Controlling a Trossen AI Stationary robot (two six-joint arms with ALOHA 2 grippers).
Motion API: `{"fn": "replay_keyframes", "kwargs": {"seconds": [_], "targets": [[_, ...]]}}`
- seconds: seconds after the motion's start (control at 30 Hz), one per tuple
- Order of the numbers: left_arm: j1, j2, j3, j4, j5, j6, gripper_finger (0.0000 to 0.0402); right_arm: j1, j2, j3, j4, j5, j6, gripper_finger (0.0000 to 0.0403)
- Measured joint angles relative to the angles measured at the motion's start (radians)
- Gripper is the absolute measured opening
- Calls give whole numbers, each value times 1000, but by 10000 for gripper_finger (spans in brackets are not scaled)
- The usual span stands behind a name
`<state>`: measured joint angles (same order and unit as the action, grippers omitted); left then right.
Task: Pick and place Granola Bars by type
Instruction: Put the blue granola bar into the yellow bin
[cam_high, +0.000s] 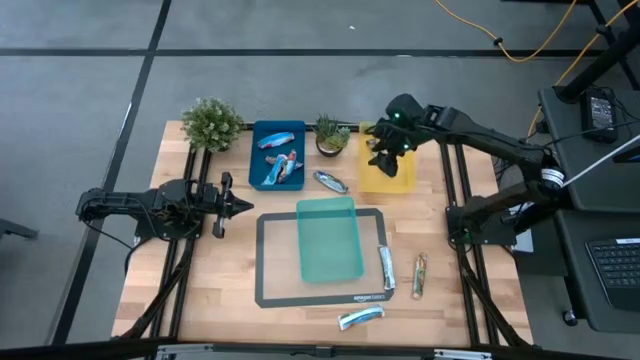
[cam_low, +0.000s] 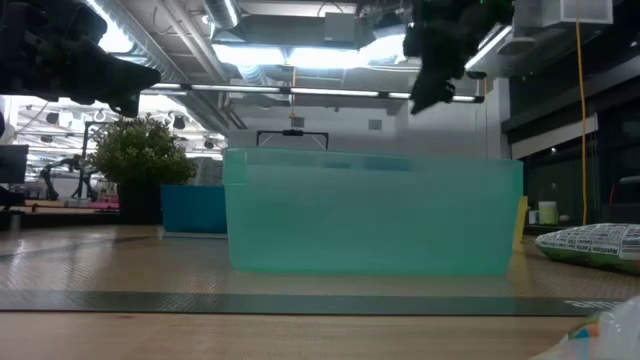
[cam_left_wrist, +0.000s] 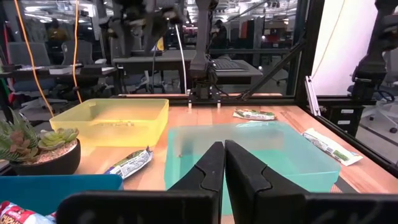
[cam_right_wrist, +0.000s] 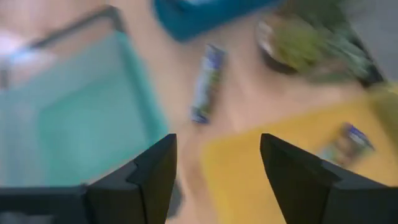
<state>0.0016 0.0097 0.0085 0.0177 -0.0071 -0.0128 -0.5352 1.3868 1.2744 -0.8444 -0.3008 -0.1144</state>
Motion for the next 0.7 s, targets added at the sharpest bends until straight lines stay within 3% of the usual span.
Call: {"fn": "replay_keyframes", "kwargs": {"seconds": [0.4,0.7], "targets": [[0,0,0,0,0,0,3,89,168,283,-3,52,0,298],[0,0,0,0,0,0,7,88,380,290,-14,39,5,289]]}}
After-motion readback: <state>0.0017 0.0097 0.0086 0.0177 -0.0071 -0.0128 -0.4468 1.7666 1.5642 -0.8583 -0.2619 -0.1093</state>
